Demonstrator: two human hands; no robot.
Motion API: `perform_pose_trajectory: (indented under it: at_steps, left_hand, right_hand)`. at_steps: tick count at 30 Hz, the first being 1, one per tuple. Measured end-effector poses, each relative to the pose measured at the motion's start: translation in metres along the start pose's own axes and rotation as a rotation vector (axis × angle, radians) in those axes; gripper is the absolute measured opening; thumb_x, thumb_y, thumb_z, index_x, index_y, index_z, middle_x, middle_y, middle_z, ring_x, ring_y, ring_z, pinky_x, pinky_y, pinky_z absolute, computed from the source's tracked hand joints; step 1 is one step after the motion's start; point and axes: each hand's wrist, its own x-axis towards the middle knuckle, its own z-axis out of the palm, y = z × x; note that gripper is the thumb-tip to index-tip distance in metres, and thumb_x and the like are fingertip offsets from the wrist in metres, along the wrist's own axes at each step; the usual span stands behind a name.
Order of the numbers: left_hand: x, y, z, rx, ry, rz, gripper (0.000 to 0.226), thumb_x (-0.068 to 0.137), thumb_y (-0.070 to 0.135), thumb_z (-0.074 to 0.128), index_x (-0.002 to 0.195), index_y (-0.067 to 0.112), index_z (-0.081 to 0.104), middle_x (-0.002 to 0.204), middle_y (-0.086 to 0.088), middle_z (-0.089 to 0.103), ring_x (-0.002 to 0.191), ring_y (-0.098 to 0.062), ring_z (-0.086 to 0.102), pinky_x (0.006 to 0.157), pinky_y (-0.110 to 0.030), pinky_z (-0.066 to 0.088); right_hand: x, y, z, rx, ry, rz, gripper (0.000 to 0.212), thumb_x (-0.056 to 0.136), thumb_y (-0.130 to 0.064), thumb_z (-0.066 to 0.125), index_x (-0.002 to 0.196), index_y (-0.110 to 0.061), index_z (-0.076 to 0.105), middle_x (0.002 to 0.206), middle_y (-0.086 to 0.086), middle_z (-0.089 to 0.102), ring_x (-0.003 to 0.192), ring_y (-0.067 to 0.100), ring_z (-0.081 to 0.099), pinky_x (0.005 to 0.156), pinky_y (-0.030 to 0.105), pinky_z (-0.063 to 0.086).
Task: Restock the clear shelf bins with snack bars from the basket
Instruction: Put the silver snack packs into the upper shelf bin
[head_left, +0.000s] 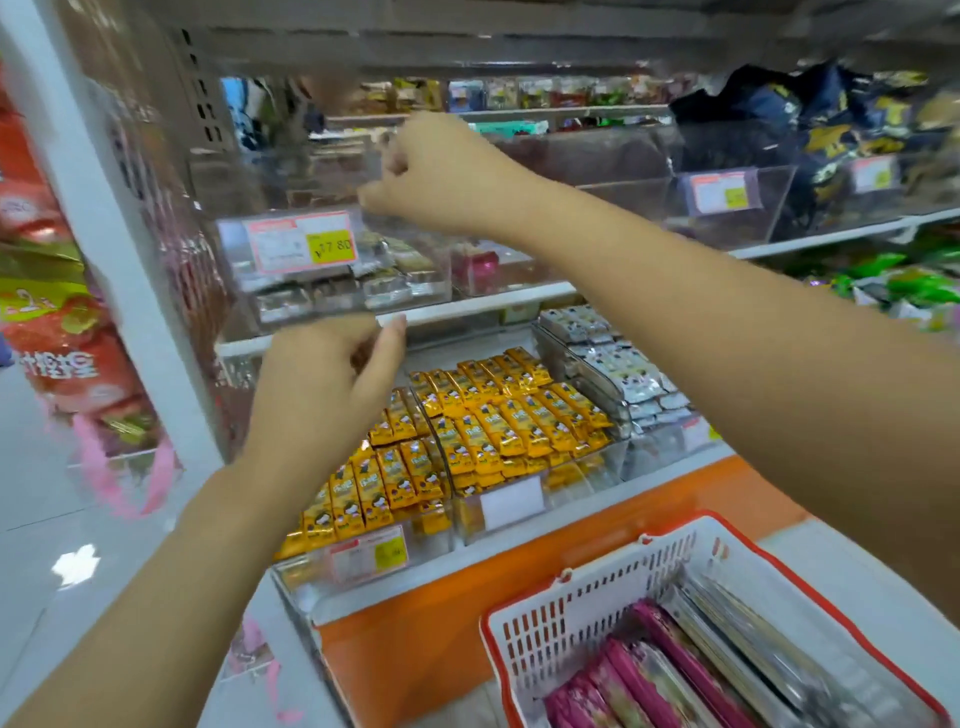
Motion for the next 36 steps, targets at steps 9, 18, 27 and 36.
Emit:
perform_pose_trajectory:
  at_steps: [9,18,27,36]
  left_hand:
    - [-0.099,0.018,0.139,-0.132,-0.732,-0.1,0.036,0.09,0.031,0.059,0.059,0.026,0.041,0.055,0.008,0.048,0.054,-0.009,0.047,0.055,-0.029,0.033]
    - [-0.218,0.0,0.232,-0.114,-1.126,-0.339,0.021,0.09,0.019,0.059,0.07,0.021,0.05,0.071,0.007,0.058,0.062,-0.002,0.051,0.053,-0.011,0.034]
    - [-0.261,-0.021,0.274,0.088,-1.177,-0.192,0.016,0.093,0.025,0.052,0.099,0.015,0.062,0.101,-0.001,0.067,0.092,-0.015,0.062,0.078,-0.025,0.048]
    - [-0.277,-0.037,0.285,0.149,-1.071,-0.071,0.033,0.095,0.032,0.045,0.064,0.025,0.051,0.062,0.001,0.061,0.058,-0.018,0.051,0.076,-0.028,0.035]
  right_hand:
    - [-0.176,0.113,0.073,-0.012,-0.589,0.337,0.017,0.09,-0.012,0.056,0.101,0.0,0.061,0.099,0.014,0.062,0.089,0.025,0.056,0.063,0.027,0.038]
    - [-0.354,0.243,0.167,-0.036,-0.71,0.819,0.027,0.094,-0.015,0.047,0.118,-0.003,0.051,0.084,0.004,0.053,0.085,0.024,0.057,0.063,0.022,0.043]
    - [-0.453,0.277,0.239,-0.17,-0.857,1.134,0.109,0.073,-0.053,0.075,0.149,-0.013,0.007,0.143,0.018,0.031,0.13,0.035,0.036,0.105,0.041,0.038]
    - [-0.479,0.282,0.291,-0.477,-0.893,1.07,0.104,0.087,-0.046,0.056,0.149,-0.009,-0.019,0.154,0.023,0.014,0.139,0.043,0.022,0.107,0.054,0.029]
